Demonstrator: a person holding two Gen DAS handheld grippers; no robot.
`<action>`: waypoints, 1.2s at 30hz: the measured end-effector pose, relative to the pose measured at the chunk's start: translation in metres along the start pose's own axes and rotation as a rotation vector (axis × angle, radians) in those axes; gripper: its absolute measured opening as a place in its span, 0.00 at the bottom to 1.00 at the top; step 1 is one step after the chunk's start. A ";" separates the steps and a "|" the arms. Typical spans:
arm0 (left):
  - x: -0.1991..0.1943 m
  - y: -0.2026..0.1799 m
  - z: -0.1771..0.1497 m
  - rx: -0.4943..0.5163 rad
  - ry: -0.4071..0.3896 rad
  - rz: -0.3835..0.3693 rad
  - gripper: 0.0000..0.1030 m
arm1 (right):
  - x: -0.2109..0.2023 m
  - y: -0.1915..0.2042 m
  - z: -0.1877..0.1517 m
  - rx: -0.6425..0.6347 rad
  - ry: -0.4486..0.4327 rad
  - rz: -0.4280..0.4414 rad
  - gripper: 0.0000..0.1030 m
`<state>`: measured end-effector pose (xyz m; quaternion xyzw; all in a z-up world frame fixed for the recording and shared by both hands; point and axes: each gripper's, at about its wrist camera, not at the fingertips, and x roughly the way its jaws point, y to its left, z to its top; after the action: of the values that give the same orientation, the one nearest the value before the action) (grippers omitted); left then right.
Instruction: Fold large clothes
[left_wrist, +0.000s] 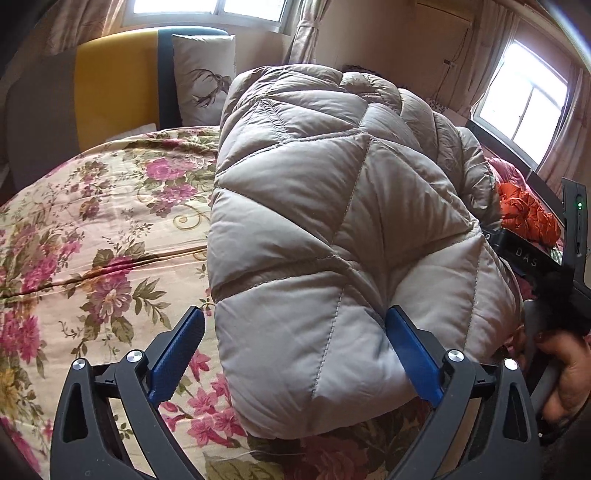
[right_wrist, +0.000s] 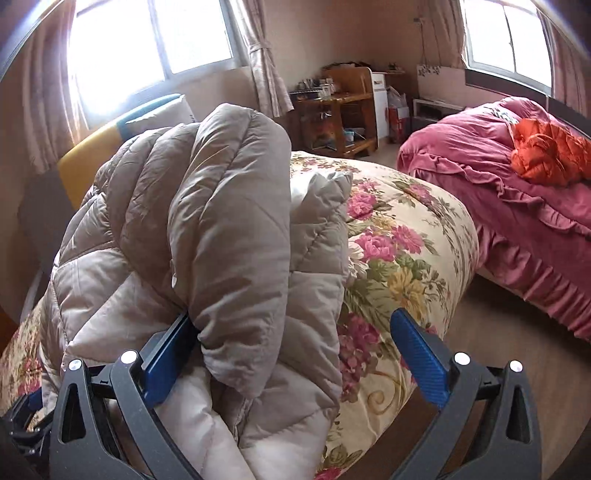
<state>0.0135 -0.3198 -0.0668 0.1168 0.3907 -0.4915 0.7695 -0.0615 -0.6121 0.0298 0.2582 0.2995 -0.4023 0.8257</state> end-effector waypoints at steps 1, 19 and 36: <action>-0.001 -0.001 0.000 0.005 0.008 0.010 0.94 | -0.004 0.002 0.001 0.005 0.003 -0.007 0.98; -0.073 -0.021 -0.052 0.100 -0.121 0.122 0.96 | -0.120 0.034 -0.102 -0.166 -0.224 -0.203 0.98; -0.100 -0.034 -0.072 0.099 -0.173 0.245 0.96 | -0.126 0.028 -0.123 -0.069 -0.097 -0.237 0.98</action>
<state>-0.0715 -0.2292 -0.0364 0.1584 0.2811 -0.4207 0.8479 -0.1371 -0.4505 0.0389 0.1729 0.3013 -0.4986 0.7942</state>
